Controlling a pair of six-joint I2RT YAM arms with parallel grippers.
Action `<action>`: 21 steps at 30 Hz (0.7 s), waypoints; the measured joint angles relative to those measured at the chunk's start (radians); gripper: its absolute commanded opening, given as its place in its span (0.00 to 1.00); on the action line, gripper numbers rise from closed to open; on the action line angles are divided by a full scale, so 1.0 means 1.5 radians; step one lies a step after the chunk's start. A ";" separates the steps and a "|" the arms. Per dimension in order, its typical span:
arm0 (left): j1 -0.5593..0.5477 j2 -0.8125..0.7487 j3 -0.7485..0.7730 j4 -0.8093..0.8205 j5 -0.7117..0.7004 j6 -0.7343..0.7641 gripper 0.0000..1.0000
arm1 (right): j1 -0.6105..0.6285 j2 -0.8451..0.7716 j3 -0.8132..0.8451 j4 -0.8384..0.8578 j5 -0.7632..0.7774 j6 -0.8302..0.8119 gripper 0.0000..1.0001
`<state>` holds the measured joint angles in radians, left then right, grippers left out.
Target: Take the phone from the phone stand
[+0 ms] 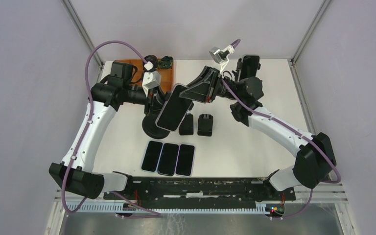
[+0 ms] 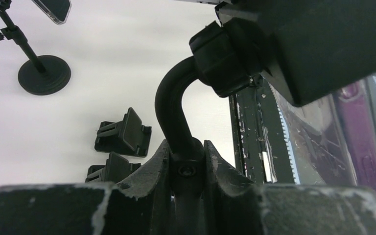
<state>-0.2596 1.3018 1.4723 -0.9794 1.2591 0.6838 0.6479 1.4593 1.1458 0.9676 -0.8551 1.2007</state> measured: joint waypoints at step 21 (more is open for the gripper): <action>0.000 0.031 0.048 -0.254 -0.021 0.224 0.02 | 0.000 -0.058 0.013 -0.171 -0.045 -0.171 0.55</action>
<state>-0.2596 1.3487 1.5444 -1.3598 1.2270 1.0191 0.6483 1.3724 1.1656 0.7105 -0.9226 0.9440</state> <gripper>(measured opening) 0.282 0.599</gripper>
